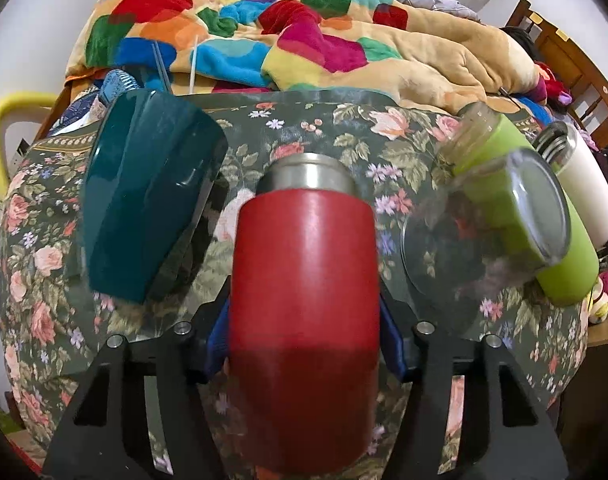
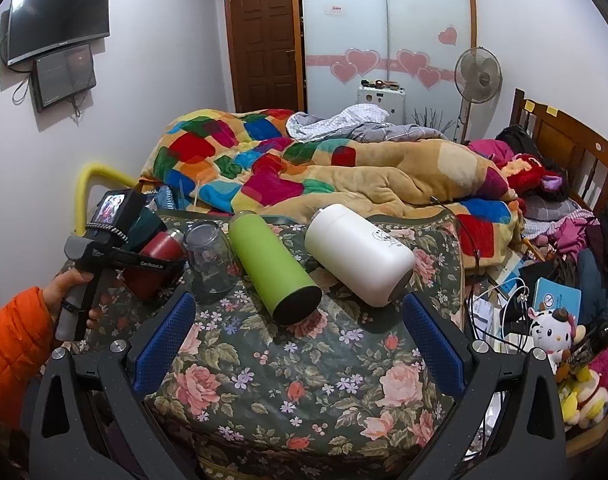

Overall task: Flip cup upright
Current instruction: 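Lift the red tumbler with the right tool and rotate it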

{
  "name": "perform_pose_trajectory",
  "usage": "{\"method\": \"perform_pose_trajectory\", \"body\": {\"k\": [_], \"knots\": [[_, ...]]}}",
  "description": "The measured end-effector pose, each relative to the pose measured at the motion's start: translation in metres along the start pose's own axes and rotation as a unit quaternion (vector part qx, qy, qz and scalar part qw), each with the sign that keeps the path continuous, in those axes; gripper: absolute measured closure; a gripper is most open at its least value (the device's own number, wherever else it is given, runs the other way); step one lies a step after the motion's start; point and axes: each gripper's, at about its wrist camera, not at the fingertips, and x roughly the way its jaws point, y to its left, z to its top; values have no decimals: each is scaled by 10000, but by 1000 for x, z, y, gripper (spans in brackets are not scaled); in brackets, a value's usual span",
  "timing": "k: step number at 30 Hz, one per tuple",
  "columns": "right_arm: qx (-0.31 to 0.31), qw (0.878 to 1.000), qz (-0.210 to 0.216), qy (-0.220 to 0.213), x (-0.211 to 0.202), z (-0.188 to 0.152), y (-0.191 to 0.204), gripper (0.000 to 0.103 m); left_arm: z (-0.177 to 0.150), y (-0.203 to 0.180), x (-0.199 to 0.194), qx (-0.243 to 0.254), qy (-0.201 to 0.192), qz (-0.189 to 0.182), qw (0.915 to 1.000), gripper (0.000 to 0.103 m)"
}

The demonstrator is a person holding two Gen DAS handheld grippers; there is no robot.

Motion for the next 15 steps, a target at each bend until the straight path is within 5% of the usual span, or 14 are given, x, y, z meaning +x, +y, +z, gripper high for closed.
{"method": "perform_pose_trajectory", "body": {"k": [15], "knots": [[-129, 9993, 141, -310, -27, 2, 15, 0, -48, -50, -118, 517, -975, 16, 9939, 42]]}}
